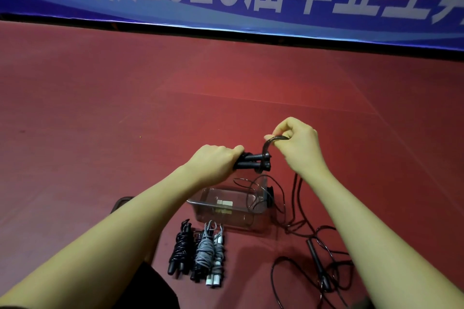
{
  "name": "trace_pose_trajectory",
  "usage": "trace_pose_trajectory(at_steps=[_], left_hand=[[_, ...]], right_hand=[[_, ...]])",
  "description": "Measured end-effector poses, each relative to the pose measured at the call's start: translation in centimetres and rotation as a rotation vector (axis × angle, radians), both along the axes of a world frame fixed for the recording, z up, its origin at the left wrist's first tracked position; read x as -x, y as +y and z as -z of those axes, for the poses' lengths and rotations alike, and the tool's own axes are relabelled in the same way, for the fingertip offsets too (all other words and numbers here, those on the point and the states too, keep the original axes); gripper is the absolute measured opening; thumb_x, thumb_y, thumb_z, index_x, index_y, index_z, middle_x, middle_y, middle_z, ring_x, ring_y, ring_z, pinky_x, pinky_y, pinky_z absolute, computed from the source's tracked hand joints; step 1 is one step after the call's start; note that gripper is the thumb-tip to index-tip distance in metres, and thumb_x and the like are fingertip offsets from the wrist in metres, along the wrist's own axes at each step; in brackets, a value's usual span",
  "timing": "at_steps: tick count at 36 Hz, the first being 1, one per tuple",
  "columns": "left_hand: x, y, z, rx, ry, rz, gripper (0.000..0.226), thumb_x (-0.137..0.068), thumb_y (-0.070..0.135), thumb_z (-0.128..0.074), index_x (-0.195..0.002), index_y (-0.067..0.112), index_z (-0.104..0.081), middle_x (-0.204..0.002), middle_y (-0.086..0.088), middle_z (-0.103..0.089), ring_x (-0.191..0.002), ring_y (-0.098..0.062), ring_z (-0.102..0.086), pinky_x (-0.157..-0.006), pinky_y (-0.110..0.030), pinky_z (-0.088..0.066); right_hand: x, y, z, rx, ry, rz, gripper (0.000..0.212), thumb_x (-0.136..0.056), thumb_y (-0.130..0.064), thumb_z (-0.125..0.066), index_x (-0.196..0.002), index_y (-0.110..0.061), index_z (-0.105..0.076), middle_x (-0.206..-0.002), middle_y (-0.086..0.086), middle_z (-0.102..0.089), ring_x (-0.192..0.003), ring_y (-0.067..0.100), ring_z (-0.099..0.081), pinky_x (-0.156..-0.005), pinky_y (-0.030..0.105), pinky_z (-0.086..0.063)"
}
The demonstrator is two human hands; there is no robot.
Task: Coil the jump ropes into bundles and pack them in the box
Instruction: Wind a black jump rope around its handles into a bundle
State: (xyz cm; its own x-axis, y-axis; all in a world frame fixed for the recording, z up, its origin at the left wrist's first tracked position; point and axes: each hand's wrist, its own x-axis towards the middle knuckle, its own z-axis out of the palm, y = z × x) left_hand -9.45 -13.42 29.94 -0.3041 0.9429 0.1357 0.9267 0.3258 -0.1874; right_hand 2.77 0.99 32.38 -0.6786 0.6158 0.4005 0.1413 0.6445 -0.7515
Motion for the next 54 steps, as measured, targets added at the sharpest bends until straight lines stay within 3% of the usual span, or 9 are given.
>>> trace_pose_trajectory(at_steps=[6,11,14,19,30,38,44,50,54], left_hand=[[0.1,-0.4,0.0,-0.273,0.049,0.353,0.013,-0.077,0.022,-0.051,-0.087,0.015,-0.048,-0.052,0.002,-0.055,-0.036,-0.023,-0.048,-0.038,-0.020,-0.019],[0.1,-0.3,-0.5,-0.412,0.048,0.454,0.013,-0.075,0.023,-0.040,-0.084,0.016,-0.035,-0.053,0.002,-0.051,-0.035,-0.022,-0.043,-0.034,-0.019,-0.022],[-0.9,-0.1,-1.4,-0.488,0.024,0.322,0.011,-0.080,0.020,-0.042,-0.085,0.014,-0.035,-0.056,-0.001,-0.052,-0.040,-0.026,-0.048,-0.037,-0.022,-0.021],[-1.7,0.6,-2.7,-0.355,-0.180,-0.188,0.014,-0.099,0.024,-0.041,-0.098,0.014,-0.030,-0.079,-0.001,-0.047,-0.066,-0.031,-0.041,-0.058,-0.033,-0.029],[-1.0,1.0,-0.5,-0.262,-0.192,-0.351,0.009,-0.097,0.011,-0.040,-0.099,0.011,-0.031,-0.091,-0.011,-0.063,-0.063,-0.031,-0.043,-0.056,-0.037,-0.034],[0.0,0.4,0.8,-0.059,-0.063,-0.284,0.012,-0.097,0.012,-0.038,-0.109,0.011,-0.039,-0.098,-0.009,-0.066,-0.077,-0.035,-0.058,-0.057,-0.035,-0.033],[-0.1,0.5,0.7,-0.034,0.027,-0.132,0.016,-0.099,0.019,-0.038,-0.114,0.013,-0.041,-0.095,-0.005,-0.066,-0.081,-0.033,-0.061,-0.055,-0.032,-0.031],[-0.3,0.3,0.6,-0.098,0.034,0.055,0.016,-0.097,0.022,-0.042,-0.110,0.014,-0.046,-0.088,-0.004,-0.064,-0.076,-0.033,-0.059,-0.051,-0.029,-0.025],[-0.4,0.1,0.2,-0.331,0.002,0.319,0.011,-0.077,0.021,-0.045,-0.086,0.017,-0.042,-0.055,0.003,-0.053,-0.040,-0.023,-0.048,-0.039,-0.017,-0.013]], right_hand=[[0.1,1.5,0.3,0.145,-0.150,0.014,0.026,-0.072,-0.023,-0.082,-0.067,-0.012,-0.059,-0.044,-0.008,-0.039,-0.037,0.005,-0.031,-0.038,0.013,-0.024],[0.0,1.2,0.6,0.222,-0.191,-0.066,0.029,-0.078,-0.027,-0.077,-0.066,-0.008,-0.059,-0.045,-0.008,-0.044,-0.043,0.009,-0.035,-0.043,0.018,-0.031],[0.1,0.8,0.8,0.198,-0.213,-0.127,0.023,-0.080,-0.012,-0.068,-0.065,0.001,-0.057,-0.056,-0.006,-0.059,-0.060,-0.001,-0.054,-0.054,0.026,-0.044],[-0.4,-0.3,0.9,0.117,-0.353,-0.167,0.035,-0.089,-0.026,-0.063,-0.059,-0.016,-0.051,-0.053,-0.007,-0.047,-0.045,0.006,-0.037,-0.047,0.020,-0.031],[-0.7,-2.2,-0.5,-0.065,-0.547,-0.297,0.023,-0.080,-0.018,-0.065,-0.059,-0.017,-0.055,-0.052,-0.006,-0.046,-0.048,0.010,-0.042,-0.052,0.023,-0.037],[-1.4,-2.6,-1.8,-0.660,-0.388,-0.191,0.021,-0.083,-0.016,-0.050,-0.089,-0.024,-0.069,-0.075,-0.002,-0.064,-0.079,0.031,-0.059,-0.060,0.029,-0.037],[-0.3,-1.7,-0.6,-0.209,-0.004,-0.030,0.031,-0.077,0.001,-0.054,-0.088,-0.023,-0.069,-0.085,-0.006,-0.070,-0.082,0.018,-0.065,-0.076,0.034,-0.052],[0.4,0.4,-0.3,0.076,0.021,0.062,0.016,-0.079,-0.008,-0.072,-0.085,-0.014,-0.059,-0.048,-0.004,-0.037,-0.041,0.007,-0.031,-0.046,0.020,-0.026],[0.4,1.4,-0.2,0.181,-0.069,0.056,0.020,-0.076,-0.011,-0.076,-0.081,-0.014,-0.058,-0.047,-0.004,-0.041,-0.033,0.005,-0.032,-0.039,0.014,-0.026]])
